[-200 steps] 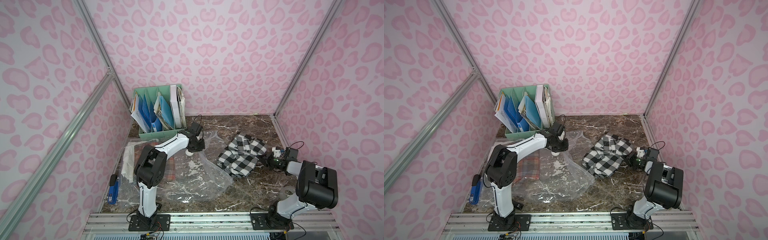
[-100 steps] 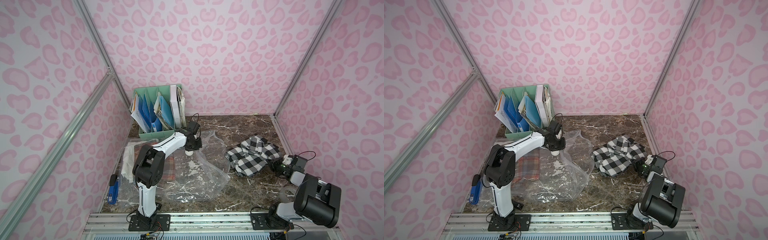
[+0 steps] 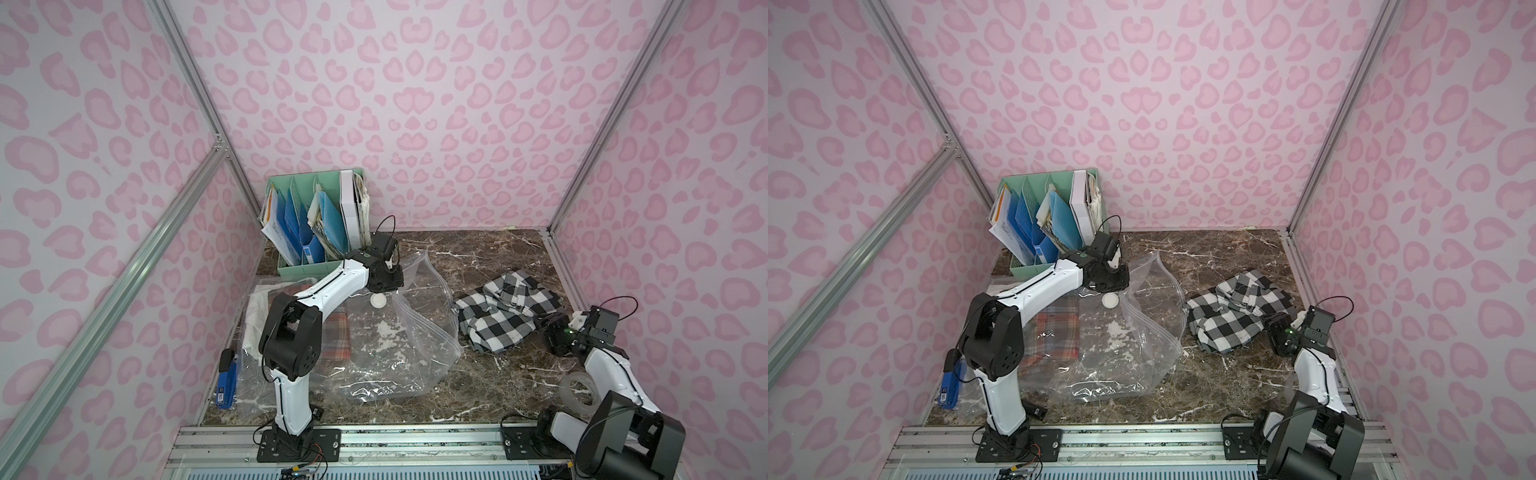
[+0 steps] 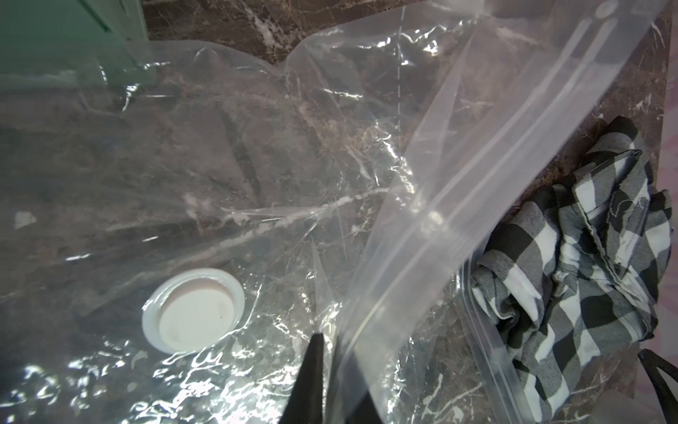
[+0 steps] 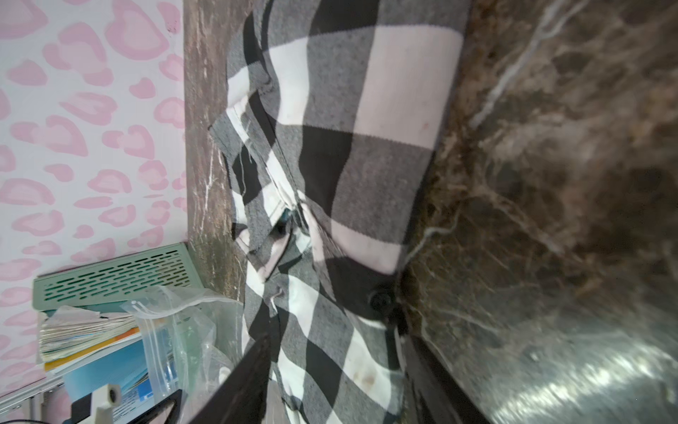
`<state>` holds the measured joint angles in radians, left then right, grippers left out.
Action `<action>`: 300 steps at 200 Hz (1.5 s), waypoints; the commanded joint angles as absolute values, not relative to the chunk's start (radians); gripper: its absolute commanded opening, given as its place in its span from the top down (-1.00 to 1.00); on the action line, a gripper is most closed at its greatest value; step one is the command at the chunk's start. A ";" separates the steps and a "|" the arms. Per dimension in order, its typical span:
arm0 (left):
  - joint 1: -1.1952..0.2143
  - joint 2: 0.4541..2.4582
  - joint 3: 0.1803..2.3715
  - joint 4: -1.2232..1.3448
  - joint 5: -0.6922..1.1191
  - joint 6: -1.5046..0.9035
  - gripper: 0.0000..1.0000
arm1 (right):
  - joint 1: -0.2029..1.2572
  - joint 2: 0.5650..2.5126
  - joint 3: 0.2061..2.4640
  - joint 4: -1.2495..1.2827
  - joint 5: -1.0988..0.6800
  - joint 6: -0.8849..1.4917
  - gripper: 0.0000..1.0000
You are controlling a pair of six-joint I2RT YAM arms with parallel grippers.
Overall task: Take the shirt out of the vacuum bag
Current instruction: Place the shirt at the center of the board, then move the shirt at the center of the board.
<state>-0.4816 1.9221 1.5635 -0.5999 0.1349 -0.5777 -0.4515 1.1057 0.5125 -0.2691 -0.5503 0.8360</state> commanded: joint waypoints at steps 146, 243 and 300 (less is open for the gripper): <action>-0.478 1.812 1.472 -0.488 0.174 -0.567 0.80 | 0.124 1.521 1.100 -0.844 0.146 0.379 -0.51; -0.478 1.782 1.463 -0.502 0.166 -0.557 0.81 | 0.202 1.849 1.275 -0.793 0.295 0.191 -0.46; -0.477 1.728 1.476 -0.519 0.149 -0.571 0.81 | 0.207 1.974 1.287 -0.694 0.122 0.246 -0.45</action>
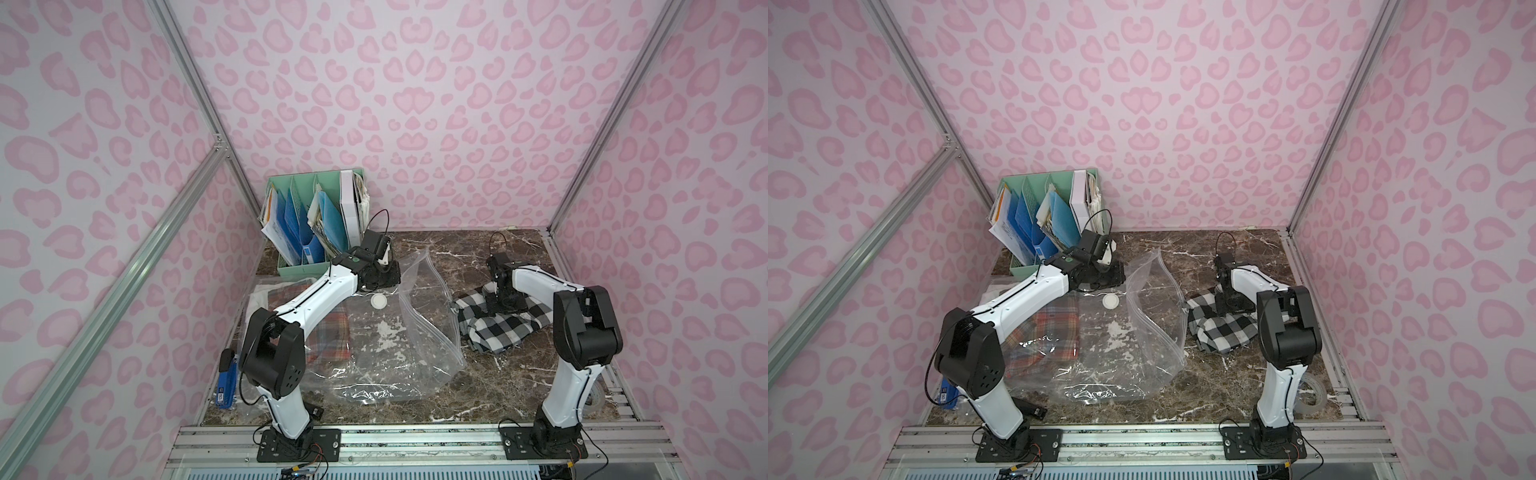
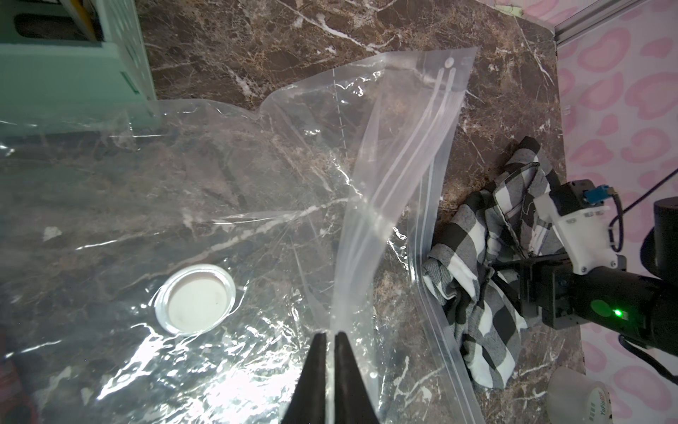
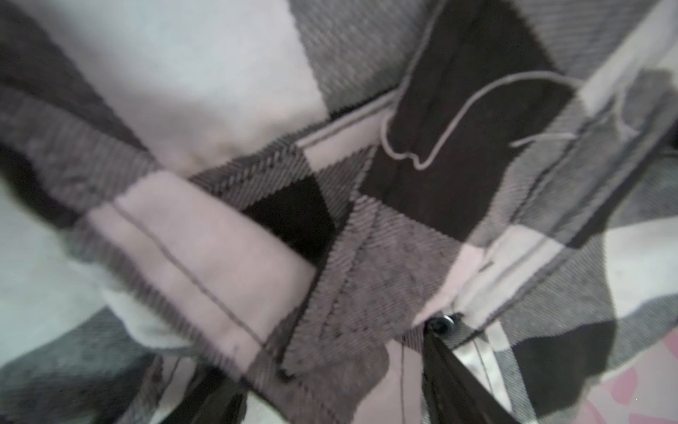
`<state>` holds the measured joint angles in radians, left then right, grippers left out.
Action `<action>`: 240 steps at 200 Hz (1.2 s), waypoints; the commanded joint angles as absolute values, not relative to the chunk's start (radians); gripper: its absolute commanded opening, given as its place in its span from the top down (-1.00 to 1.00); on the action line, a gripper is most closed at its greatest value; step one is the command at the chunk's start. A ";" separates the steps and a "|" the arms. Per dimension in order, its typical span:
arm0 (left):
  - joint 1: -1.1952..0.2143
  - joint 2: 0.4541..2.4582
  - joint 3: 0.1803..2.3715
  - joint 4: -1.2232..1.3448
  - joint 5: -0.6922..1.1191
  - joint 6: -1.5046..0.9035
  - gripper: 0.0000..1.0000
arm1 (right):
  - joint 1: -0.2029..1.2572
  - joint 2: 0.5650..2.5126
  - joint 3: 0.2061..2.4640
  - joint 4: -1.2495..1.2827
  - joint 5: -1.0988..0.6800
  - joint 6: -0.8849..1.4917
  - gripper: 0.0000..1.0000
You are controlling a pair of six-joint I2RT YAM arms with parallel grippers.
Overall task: Take the shirt out of the vacuum bag
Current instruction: Move the shirt at the center of the board.
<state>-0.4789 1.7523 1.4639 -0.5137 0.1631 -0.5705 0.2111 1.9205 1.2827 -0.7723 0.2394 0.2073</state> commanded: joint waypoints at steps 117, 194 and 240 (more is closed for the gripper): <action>-0.559 1.740 1.469 -0.497 0.167 -0.620 0.59 | 0.078 2.286 1.723 -0.731 -0.026 0.302 -0.41; -0.695 2.021 1.832 -0.685 0.154 -0.644 -0.36 | 0.034 2.435 1.934 -0.793 -0.054 0.283 -0.40; -0.726 2.142 1.988 -0.806 0.128 -0.630 -0.47 | 0.026 2.523 2.080 -0.844 -0.061 0.279 -0.40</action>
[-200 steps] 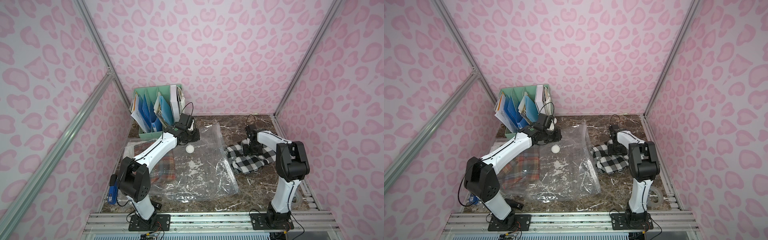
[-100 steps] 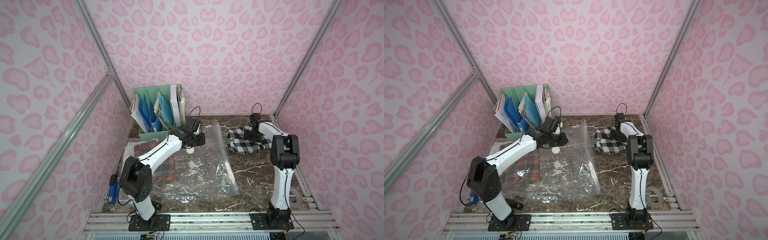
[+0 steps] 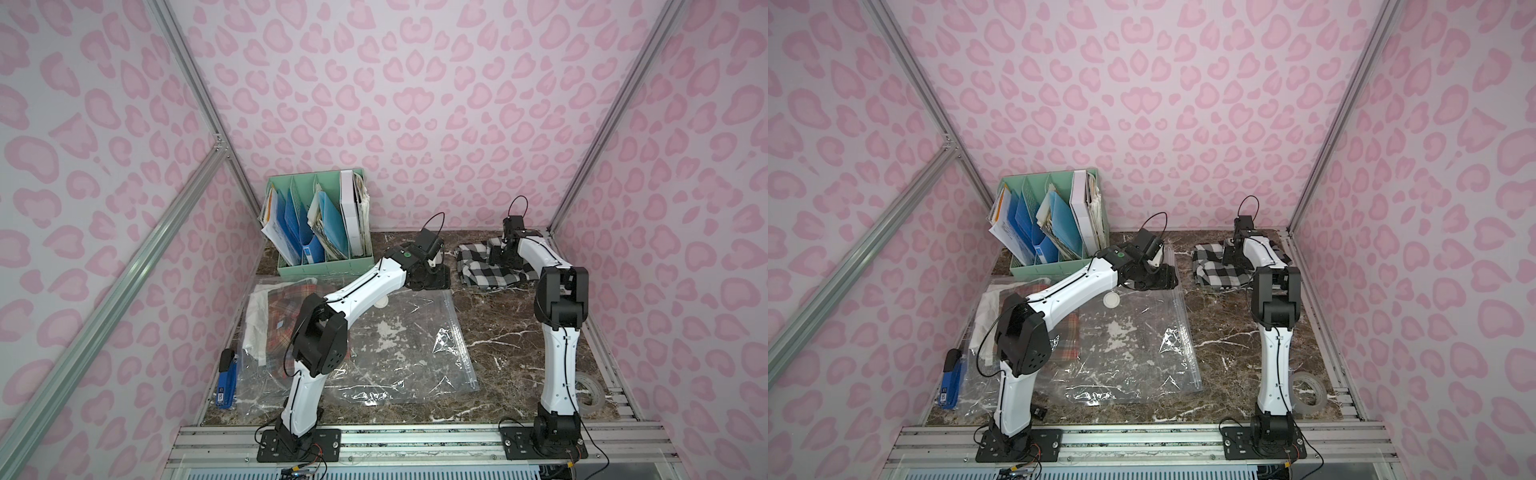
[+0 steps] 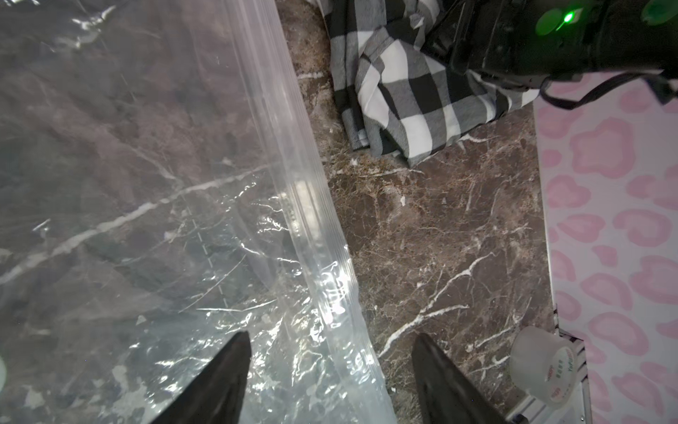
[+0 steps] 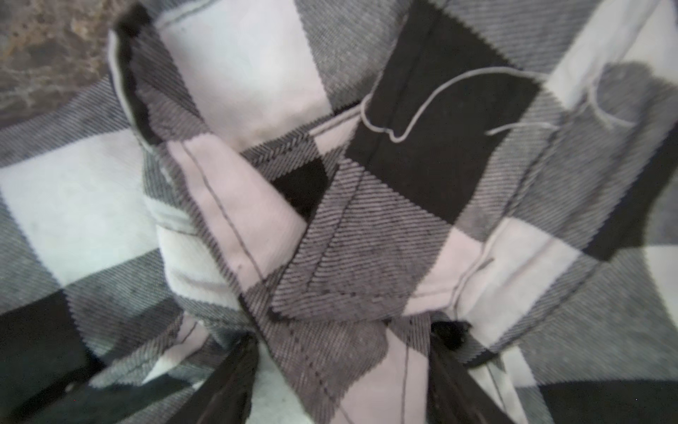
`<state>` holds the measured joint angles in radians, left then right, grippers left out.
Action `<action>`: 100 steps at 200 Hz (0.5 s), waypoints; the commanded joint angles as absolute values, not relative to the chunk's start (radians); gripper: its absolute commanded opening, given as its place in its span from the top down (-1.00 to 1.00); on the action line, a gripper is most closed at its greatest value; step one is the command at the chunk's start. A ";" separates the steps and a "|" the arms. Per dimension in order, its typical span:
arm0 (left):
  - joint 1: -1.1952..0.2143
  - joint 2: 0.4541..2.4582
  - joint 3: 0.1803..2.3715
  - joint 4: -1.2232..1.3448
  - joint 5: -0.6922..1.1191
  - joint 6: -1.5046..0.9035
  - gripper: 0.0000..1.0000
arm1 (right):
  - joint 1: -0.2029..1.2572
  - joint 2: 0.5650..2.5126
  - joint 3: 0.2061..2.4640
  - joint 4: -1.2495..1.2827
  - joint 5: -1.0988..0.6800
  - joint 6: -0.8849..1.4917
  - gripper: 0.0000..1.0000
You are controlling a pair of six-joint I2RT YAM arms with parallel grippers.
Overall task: Take the shirt out of the vacuum bag
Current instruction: Move the shirt at the center of the board.
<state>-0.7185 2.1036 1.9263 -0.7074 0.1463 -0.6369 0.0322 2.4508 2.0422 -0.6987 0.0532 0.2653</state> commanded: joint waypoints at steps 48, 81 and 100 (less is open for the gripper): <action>-0.732 2.210 2.110 -0.865 0.118 -0.623 -0.55 | 0.022 2.604 2.212 -0.879 -0.099 0.284 -0.40; -0.732 2.229 2.137 -0.888 0.117 -0.621 -0.64 | 0.023 2.654 2.303 -0.910 -0.114 0.278 -0.40; -0.732 2.230 2.137 -0.890 0.115 -0.624 -0.64 | 0.021 2.675 2.339 -0.913 -0.124 0.278 -0.39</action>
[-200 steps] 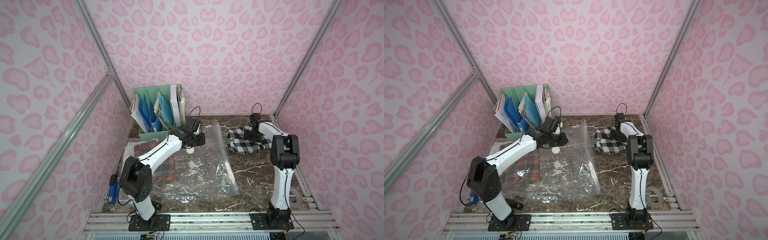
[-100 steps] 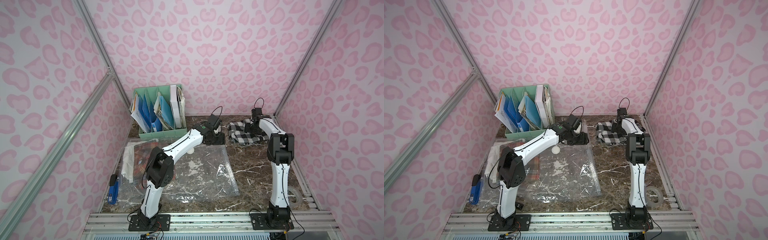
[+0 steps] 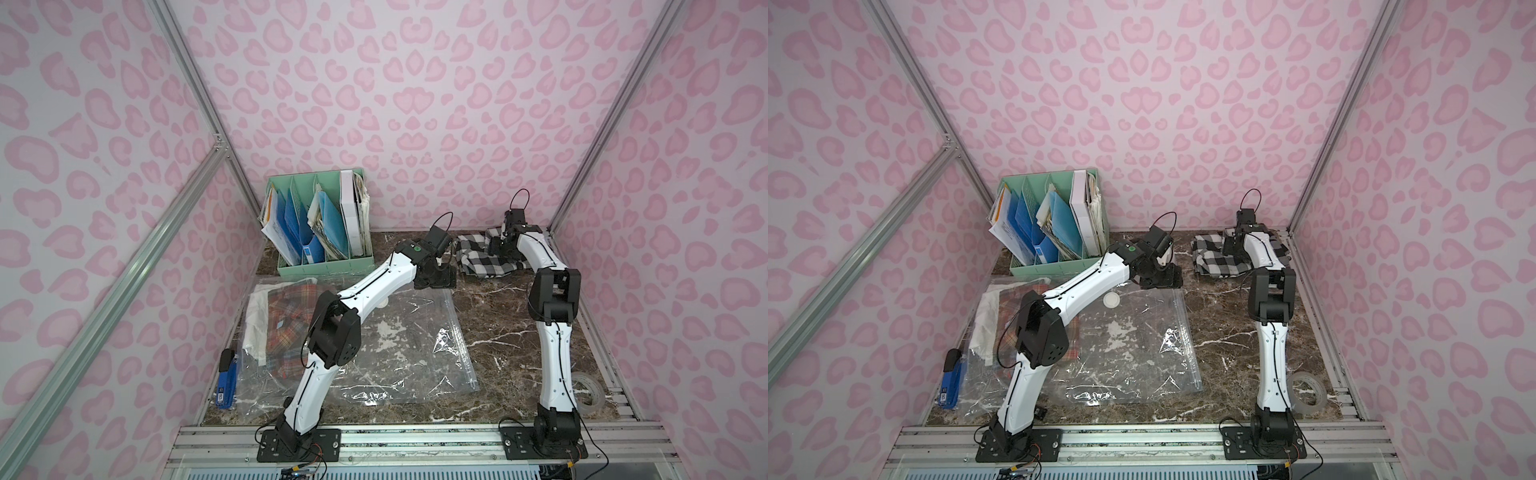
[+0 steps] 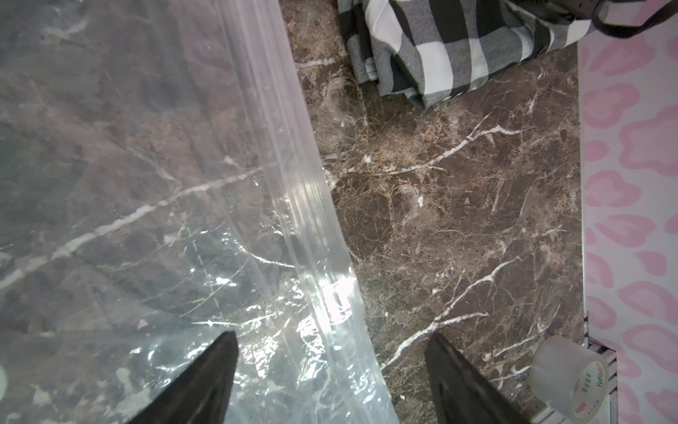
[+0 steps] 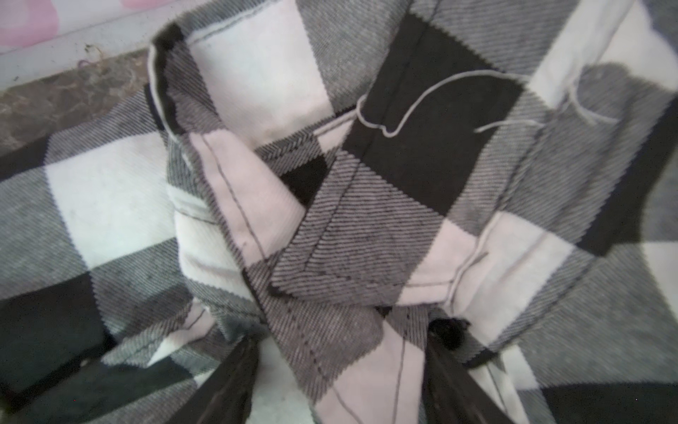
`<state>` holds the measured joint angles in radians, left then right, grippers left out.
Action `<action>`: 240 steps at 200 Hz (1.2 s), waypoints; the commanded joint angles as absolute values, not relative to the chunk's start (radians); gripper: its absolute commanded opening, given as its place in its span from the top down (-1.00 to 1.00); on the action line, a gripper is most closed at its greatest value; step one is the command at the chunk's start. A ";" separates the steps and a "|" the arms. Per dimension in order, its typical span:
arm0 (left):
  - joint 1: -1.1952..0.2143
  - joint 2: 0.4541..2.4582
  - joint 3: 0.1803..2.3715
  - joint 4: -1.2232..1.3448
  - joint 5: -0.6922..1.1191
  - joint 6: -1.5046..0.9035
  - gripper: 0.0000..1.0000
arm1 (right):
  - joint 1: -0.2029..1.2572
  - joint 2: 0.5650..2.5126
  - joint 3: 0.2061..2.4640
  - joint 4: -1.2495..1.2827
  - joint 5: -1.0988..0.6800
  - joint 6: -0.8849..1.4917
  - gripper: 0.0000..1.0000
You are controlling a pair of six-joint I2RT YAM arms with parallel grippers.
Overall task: Take the shirt out of the vacuum bag
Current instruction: Move the shirt at the center of the board.
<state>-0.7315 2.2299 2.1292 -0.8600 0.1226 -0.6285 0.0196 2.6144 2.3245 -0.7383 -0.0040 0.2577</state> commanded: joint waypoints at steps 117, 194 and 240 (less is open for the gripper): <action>-0.742 2.186 2.089 -0.873 0.108 -0.628 -0.64 | 0.023 2.615 2.351 -0.921 -0.171 0.297 -0.44; -0.742 2.130 2.001 -0.826 0.112 -0.638 -0.66 | 0.024 2.210 1.996 -0.802 -0.323 0.339 -0.50; -0.735 2.125 1.972 -0.791 0.138 -0.652 -0.66 | 0.065 1.941 1.460 -0.555 -0.579 0.330 -0.26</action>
<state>-0.7399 2.1338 1.9785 -0.8242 0.1169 -0.6384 0.0311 2.0277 1.6794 -0.7082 -0.3775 0.3290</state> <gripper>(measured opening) 0.829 0.677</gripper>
